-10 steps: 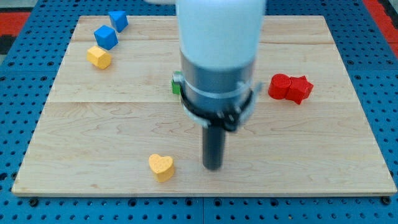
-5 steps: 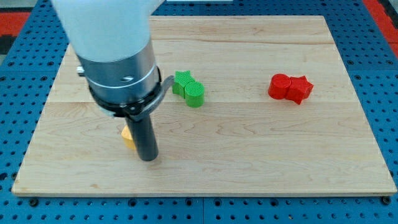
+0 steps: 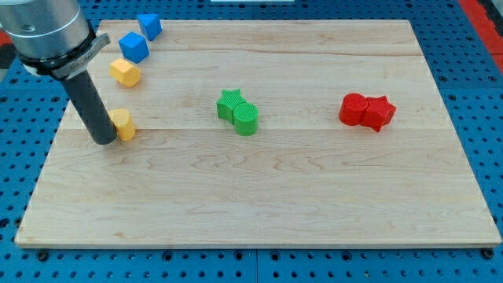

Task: Push the yellow heart below the yellow hexagon

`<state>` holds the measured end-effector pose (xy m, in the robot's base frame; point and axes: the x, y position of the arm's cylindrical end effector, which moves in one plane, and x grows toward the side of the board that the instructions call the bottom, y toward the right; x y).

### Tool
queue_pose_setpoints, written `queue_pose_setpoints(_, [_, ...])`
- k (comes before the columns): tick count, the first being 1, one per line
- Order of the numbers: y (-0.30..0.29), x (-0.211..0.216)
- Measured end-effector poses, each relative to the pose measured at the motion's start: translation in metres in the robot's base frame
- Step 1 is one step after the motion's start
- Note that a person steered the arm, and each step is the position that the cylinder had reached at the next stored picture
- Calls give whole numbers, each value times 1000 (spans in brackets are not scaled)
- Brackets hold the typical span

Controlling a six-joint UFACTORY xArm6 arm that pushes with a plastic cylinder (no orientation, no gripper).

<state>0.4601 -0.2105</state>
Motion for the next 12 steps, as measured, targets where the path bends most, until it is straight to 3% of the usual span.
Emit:
queue_pose_setpoints(2, [46, 1])
queue_pose_setpoints(4, [23, -57])
queue_pose_setpoints(6, [92, -38])
queue_pose_setpoints(8, [86, -105])
queue_pose_setpoints(12, [44, -105])
